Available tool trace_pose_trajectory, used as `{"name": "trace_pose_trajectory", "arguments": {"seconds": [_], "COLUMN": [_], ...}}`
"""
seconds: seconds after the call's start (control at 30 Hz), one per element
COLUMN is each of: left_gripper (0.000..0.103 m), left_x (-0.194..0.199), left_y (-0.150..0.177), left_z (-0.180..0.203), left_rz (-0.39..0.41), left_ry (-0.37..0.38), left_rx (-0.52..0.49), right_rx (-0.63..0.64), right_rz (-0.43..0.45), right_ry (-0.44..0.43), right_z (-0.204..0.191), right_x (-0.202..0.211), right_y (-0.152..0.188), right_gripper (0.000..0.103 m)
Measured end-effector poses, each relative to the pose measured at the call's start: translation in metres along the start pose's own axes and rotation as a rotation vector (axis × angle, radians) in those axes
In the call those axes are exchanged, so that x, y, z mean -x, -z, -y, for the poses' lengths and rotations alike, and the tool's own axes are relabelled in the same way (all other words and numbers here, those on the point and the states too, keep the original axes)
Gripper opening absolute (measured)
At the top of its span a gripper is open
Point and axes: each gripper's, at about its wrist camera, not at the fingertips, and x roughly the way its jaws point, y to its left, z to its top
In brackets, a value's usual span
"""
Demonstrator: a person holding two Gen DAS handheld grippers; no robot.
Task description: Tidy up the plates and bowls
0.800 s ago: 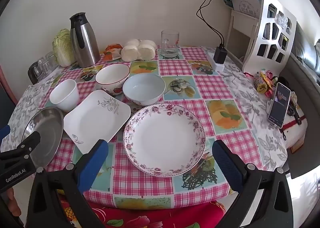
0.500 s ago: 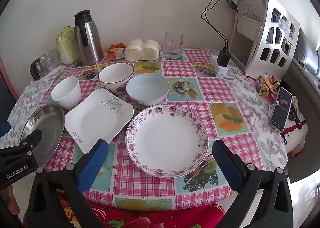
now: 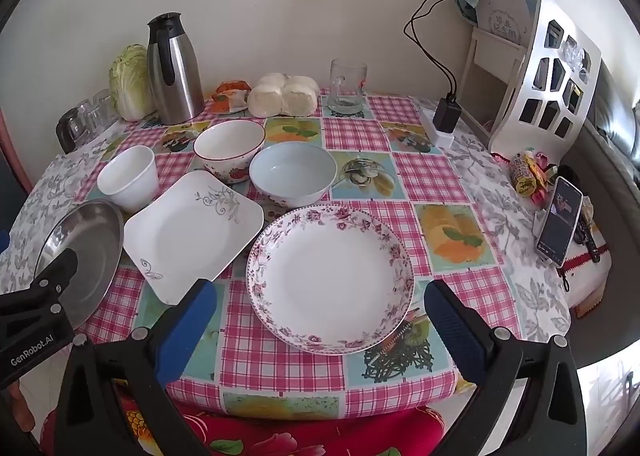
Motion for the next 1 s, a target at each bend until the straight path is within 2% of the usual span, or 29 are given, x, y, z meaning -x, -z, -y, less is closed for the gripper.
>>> {"name": "trace_pose_trajectory", "arguments": {"seconds": [1.0], "left_gripper": [0.103], "left_x": [-0.0042], "left_y": [0.0029], "left_z": [0.0015], "left_rz": [-0.014], "left_ry": [-0.013], "left_rx": [0.003], "right_rx": [0.040], "right_rz": [-0.006], "right_ry": [0.027], "right_z": [-0.0072], "right_x": [-0.0032], "right_y": [0.0013], "right_gripper": [0.103]}}
